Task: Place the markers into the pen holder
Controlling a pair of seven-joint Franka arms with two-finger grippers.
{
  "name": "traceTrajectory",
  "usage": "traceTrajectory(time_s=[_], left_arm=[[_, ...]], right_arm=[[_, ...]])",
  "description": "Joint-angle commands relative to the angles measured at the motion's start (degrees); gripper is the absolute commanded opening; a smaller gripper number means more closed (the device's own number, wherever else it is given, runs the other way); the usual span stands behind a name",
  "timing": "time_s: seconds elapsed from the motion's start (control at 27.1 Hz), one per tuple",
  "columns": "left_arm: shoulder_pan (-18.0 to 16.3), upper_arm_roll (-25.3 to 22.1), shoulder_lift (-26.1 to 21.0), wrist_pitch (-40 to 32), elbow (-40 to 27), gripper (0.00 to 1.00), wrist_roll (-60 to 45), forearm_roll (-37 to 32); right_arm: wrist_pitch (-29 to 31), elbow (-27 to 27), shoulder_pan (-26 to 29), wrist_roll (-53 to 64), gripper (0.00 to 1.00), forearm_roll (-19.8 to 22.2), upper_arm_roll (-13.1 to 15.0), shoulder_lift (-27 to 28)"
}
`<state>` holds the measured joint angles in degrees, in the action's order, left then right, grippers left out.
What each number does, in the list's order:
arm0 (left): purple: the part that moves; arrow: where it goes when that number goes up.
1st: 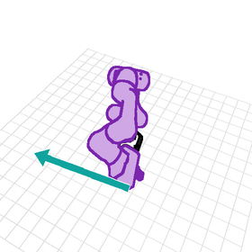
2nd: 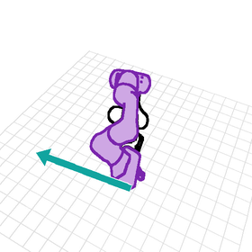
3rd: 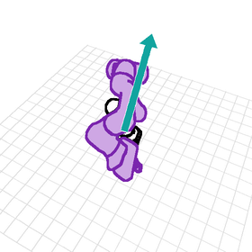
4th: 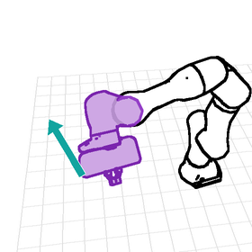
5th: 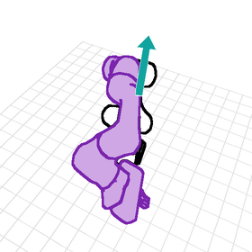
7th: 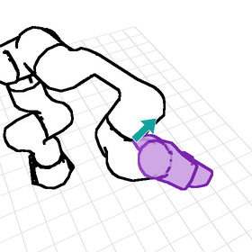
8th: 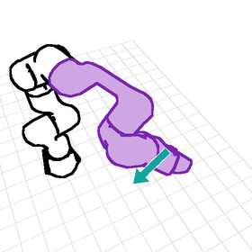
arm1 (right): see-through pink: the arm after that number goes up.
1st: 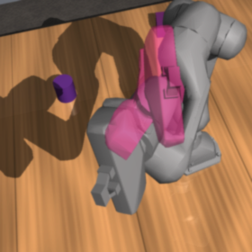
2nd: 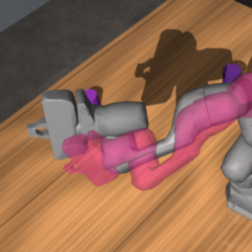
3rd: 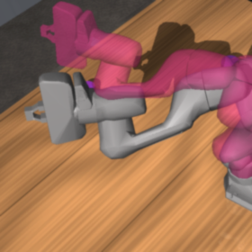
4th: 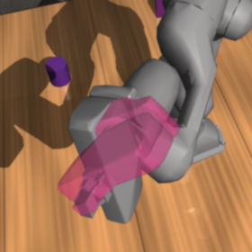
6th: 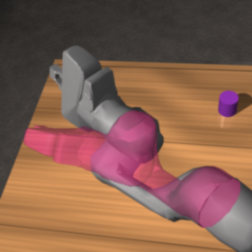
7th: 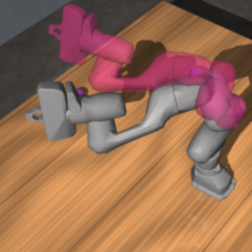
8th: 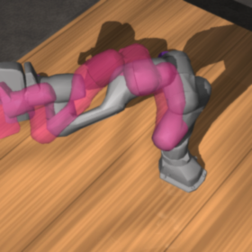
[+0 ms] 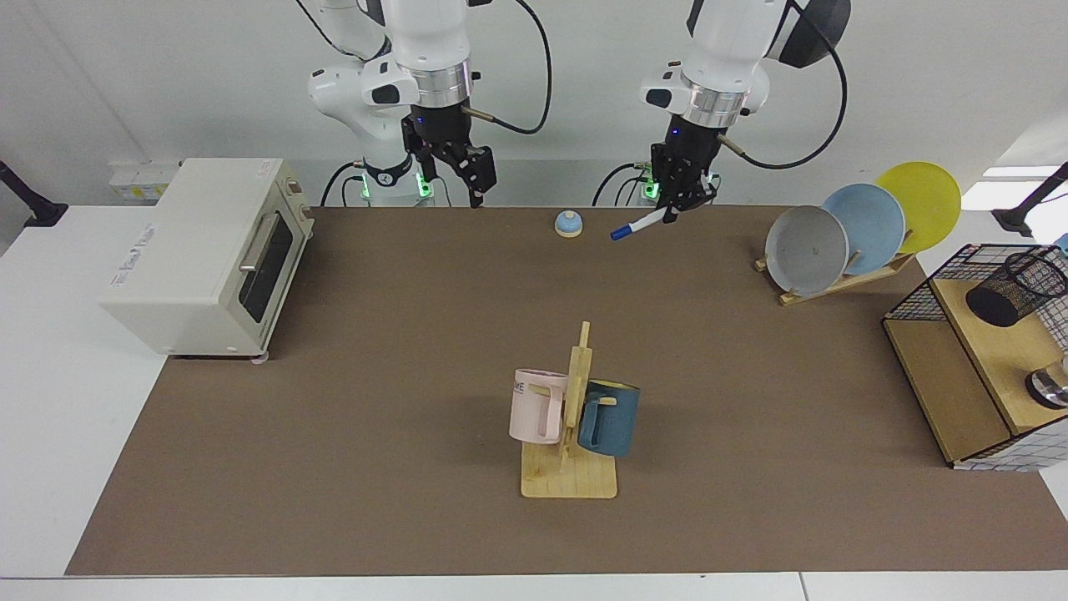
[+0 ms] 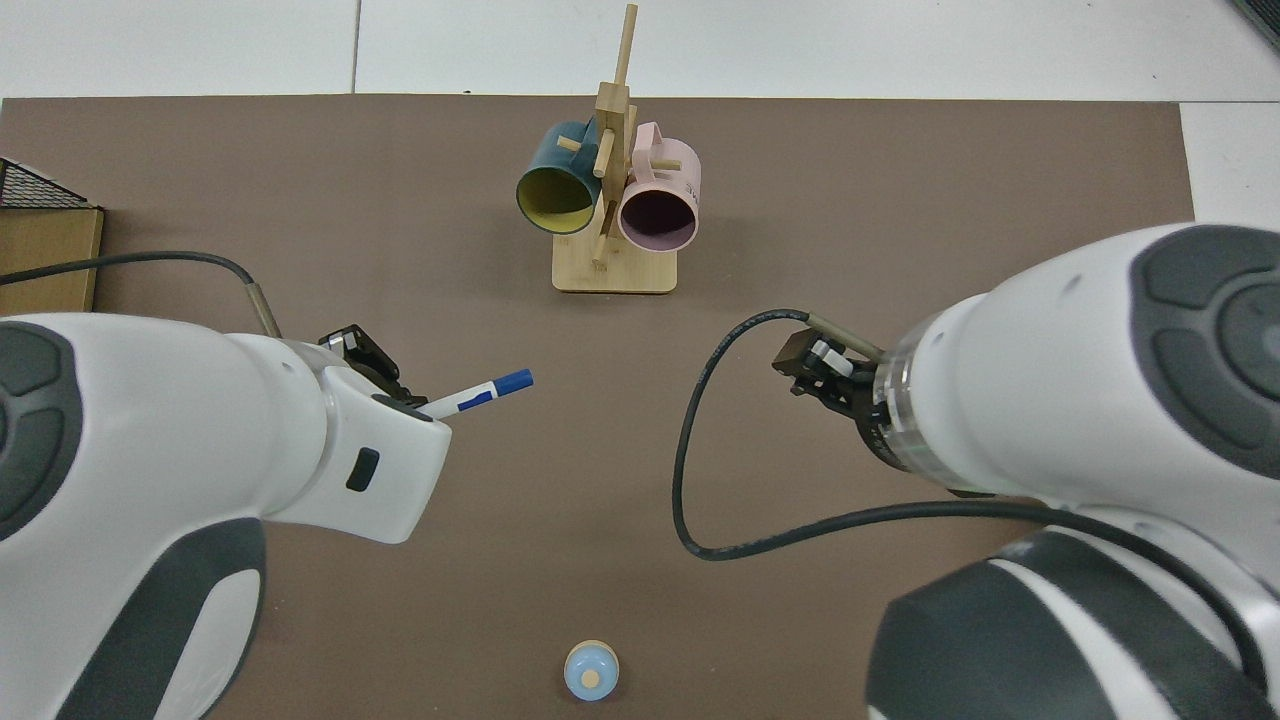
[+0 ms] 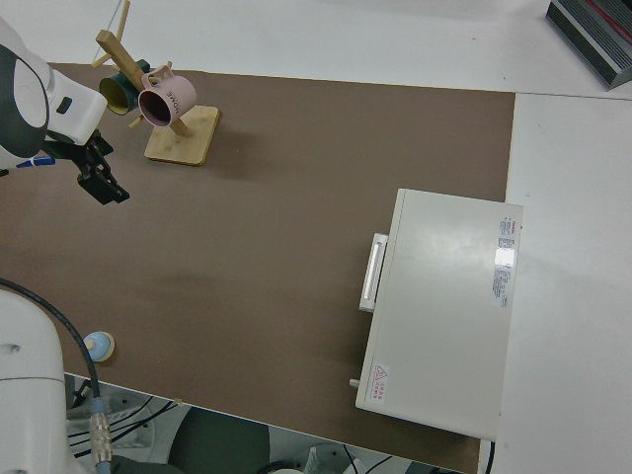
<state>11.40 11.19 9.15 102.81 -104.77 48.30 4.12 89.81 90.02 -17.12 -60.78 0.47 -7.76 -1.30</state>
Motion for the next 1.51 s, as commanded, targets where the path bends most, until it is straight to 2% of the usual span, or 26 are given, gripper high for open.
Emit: traceTrajectory(time_s=[0.0, 0.15, 0.37, 0.44, 0.81, 1.0, 1.25, 1.47], left_arm=[[-3.4, 0.2, 0.5, -0.4, -0.9, 0.0, -0.7, -4.4], [-6.2, 0.2, 0.4, -0.2, -0.8, 0.0, -0.7, -8.9], [-9.6, 0.2, 0.3, -0.9, -0.3, 0.0, -0.3, -14.9], [-10.3, 0.2, 0.3, -0.8, -0.1, 0.0, -0.1, -16.7], [-14.9, 0.1, -0.9, -1.0, 2.5, 0.0, 3.6, -26.1], [-16.6, -0.1, -1.1, -1.2, 4.3, 0.0, 7.8, -31.8], [-16.9, -0.2, -1.3, -3.0, 6.0, 0.0, 13.5, -41.3], [-18.8, -0.4, -1.3, -2.9, 6.6, 0.0, 19.1, -49.4]], right_arm=[[-1.0, 0.7, 3.0, 15.9, 1.0, 1.3, -0.5, -1.7], [-1.0, 0.9, 4.8, 25.3, 1.0, 0.6, -0.7, -2.7], [-0.2, 5.2, 7.2, 32.1, 1.0, -0.5, -0.6, -5.1], [-0.2, 5.6, 8.2, 36.3, 1.0, -1.8, -0.6, -5.2], [1.4, 8.3, 12.8, 50.3, 1.0, -1.9, -0.5, -4.4], [3.0, 10.2, 15.5, 51.7, 1.0, -1.9, -0.5, -4.3], [2.7, 9.7, 15.8, 52.8, 1.0, -2.0, -0.6, -3.7], [2.0, 7.9, 15.9, 52.9, 1.0, -1.9, -0.6, -2.1]])
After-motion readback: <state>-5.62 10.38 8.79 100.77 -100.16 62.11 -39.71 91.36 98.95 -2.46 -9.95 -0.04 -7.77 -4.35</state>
